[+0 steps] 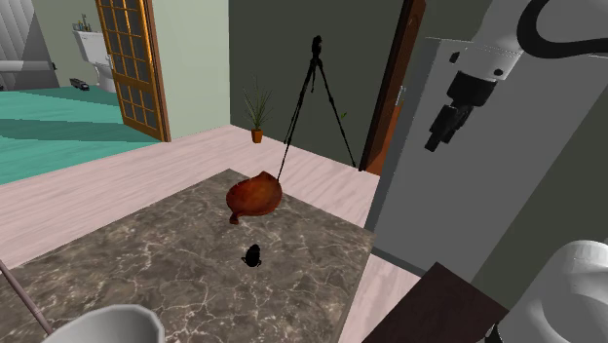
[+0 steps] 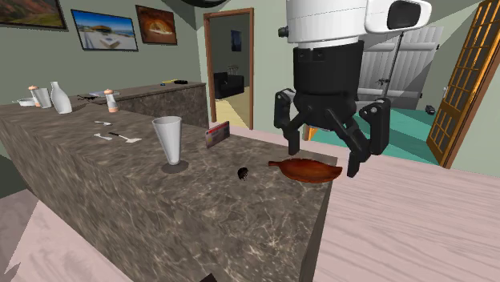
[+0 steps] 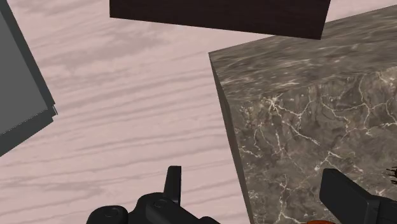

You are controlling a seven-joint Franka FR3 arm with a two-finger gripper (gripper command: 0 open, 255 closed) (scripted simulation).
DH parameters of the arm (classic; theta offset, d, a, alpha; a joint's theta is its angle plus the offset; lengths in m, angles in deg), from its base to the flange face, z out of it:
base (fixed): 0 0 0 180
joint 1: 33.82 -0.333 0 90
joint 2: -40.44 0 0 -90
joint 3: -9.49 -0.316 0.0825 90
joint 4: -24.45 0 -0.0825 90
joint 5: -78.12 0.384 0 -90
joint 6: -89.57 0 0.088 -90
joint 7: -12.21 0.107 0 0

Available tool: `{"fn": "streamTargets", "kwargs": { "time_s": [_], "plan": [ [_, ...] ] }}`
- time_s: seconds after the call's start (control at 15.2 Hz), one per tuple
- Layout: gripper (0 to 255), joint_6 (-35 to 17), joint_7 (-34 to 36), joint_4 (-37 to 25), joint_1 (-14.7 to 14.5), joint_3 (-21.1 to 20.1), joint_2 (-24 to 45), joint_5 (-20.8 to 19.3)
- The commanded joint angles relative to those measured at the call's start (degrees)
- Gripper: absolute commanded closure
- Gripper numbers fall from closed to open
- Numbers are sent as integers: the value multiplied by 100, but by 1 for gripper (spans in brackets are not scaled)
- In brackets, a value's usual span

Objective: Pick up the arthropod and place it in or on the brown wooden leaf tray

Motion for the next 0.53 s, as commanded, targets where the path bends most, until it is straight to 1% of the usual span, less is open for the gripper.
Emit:
{"fn": "streamTargets", "kwargs": {
  "time_s": [0.0, 0.46],
  "plan": [
    [0, 0, 0, 0, 0, 0, 0, 0],
    [0, -626, 1128, 360, -127, -800, 424, 515]
  ]
}}
